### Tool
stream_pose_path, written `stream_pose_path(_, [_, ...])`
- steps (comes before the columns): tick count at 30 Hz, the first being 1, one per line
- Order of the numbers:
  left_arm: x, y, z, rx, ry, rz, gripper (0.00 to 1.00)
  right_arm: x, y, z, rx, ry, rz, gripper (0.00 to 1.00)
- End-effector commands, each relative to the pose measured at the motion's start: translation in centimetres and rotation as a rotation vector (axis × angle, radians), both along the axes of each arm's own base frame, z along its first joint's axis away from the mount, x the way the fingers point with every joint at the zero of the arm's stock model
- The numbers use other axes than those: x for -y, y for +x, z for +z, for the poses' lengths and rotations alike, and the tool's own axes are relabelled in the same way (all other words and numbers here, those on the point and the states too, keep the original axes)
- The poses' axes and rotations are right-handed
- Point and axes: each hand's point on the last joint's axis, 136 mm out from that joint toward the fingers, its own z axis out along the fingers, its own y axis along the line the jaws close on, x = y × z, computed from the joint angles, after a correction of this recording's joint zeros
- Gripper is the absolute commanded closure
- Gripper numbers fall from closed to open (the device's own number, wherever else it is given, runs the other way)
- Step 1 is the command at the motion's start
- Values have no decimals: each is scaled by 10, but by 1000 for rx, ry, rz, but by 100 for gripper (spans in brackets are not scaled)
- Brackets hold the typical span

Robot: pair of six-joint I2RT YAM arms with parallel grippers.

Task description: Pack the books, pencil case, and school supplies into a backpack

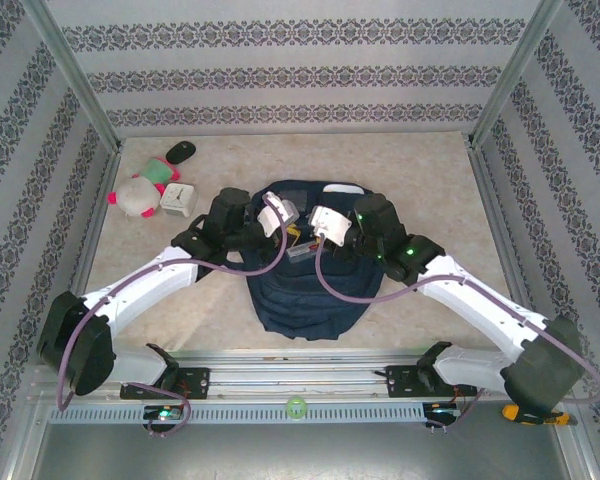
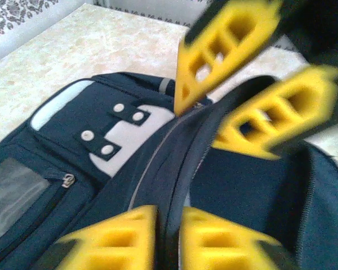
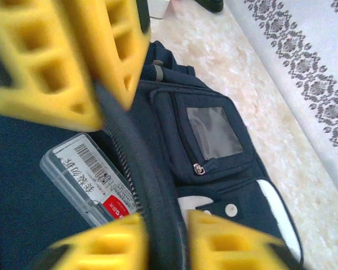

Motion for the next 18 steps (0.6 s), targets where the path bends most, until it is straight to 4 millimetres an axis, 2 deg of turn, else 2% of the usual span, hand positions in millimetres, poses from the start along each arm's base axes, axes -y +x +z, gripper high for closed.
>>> stream_pose_path(1, [-14, -3, 25, 62, -63, 13, 52, -5, -3, 14, 2, 108, 77, 100])
stream_pose_path(3, [-36, 2, 17, 1, -85, 72, 41, -3, -10, 17, 10, 135, 131, 100])
stream_pose_path(7, [-68, -6, -3, -60, -93, 78, 37, 3, -19, 19, 7, 164, 183, 100])
stream_pose_path(12, [-70, -28, -34, -50, 16, -83, 34, 5, -24, 17, 4, 167, 208, 100])
stream_pose_path(17, [-68, -26, -45, -12, 63, -141, 32, 4, -26, 16, 1, 170, 221, 100])
stream_pose_path(18, [-66, -24, -56, 17, 108, -208, 26, 4, -27, 14, -4, 172, 226, 100])
